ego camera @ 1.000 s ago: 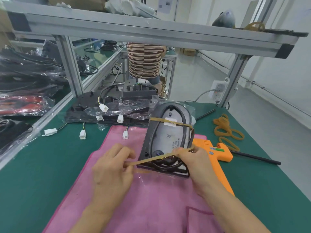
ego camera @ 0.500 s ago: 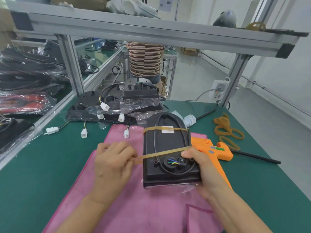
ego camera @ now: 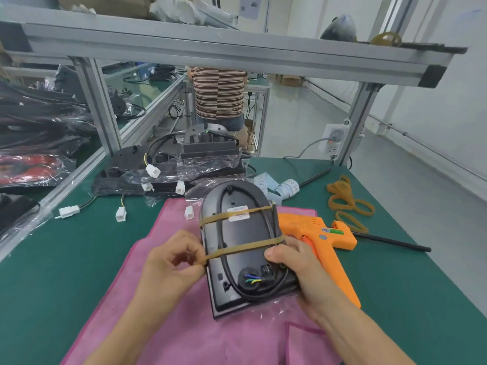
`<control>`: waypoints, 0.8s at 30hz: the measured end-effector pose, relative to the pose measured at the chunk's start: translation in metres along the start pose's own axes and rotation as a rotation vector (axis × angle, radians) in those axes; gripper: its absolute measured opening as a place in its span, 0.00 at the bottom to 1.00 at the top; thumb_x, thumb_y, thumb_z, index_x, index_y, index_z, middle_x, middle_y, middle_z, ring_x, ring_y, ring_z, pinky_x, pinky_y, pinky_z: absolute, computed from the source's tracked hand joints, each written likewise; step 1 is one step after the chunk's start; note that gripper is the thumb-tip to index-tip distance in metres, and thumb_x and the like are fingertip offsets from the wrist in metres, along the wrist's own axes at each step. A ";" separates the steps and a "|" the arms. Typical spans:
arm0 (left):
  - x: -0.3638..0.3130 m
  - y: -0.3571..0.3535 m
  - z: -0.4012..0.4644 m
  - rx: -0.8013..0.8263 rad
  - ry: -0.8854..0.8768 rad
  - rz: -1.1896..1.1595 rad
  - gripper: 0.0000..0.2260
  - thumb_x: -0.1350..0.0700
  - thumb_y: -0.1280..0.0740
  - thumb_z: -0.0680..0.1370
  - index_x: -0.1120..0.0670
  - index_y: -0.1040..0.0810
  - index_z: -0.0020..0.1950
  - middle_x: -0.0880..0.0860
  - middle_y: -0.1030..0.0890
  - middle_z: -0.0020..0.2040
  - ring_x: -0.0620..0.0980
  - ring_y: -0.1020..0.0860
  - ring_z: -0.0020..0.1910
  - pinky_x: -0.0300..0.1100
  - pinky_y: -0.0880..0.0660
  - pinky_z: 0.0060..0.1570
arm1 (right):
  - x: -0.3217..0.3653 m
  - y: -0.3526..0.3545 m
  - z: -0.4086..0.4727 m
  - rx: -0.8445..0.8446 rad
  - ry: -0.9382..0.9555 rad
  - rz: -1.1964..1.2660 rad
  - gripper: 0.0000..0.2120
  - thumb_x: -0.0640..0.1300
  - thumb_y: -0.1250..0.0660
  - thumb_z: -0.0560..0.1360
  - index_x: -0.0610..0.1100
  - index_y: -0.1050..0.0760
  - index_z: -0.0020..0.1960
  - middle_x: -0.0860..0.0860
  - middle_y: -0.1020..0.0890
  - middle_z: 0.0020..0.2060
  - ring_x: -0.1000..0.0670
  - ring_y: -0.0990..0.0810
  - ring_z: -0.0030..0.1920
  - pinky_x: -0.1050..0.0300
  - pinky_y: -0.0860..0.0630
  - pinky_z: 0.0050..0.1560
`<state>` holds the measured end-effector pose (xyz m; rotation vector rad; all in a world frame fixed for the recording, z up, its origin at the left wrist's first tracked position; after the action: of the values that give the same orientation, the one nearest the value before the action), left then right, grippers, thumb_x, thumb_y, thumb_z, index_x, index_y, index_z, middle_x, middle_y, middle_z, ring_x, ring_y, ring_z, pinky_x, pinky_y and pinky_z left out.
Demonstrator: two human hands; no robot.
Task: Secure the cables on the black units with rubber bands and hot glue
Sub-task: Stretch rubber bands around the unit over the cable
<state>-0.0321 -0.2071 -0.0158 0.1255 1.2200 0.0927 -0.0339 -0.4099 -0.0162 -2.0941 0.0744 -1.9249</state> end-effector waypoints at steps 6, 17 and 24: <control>0.011 0.019 0.000 0.052 0.280 -0.693 0.20 0.69 0.31 0.59 0.57 0.19 0.49 0.58 0.20 0.51 0.52 0.20 0.50 0.45 0.20 0.52 | -0.002 -0.003 0.002 -0.044 0.001 0.006 0.29 0.48 0.29 0.58 0.33 0.23 0.55 0.36 0.18 0.49 0.40 0.20 0.47 0.42 0.24 0.55; -0.005 -0.014 -0.006 -0.121 0.531 -0.607 0.22 0.55 0.29 0.65 0.61 0.21 0.57 0.63 0.16 0.49 0.59 0.16 0.42 0.48 0.19 0.34 | 0.012 -0.008 0.012 0.034 -0.166 -0.268 0.23 0.58 0.43 0.79 0.43 0.16 0.51 0.46 0.14 0.44 0.50 0.15 0.44 0.59 0.19 0.44; 0.006 -0.021 -0.011 -0.191 0.750 -0.662 0.19 0.55 0.27 0.67 0.63 0.19 0.55 0.65 0.16 0.45 0.61 0.16 0.35 0.51 0.19 0.30 | 0.019 0.002 0.022 -0.173 0.010 -0.792 0.30 0.56 0.36 0.77 0.47 0.29 0.18 0.53 0.28 0.15 0.58 0.31 0.19 0.69 0.36 0.26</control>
<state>-0.0406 -0.2264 -0.0288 -0.5260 1.9310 -0.3523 -0.0097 -0.4122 0.0007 -2.4570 -0.7132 -2.4041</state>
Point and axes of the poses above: each hand's wrist, its own z-axis towards the middle knuckle, its own y-axis out of the back of the hand, x = y × z, the point moved 3 cm from there along z, towards the middle knuckle
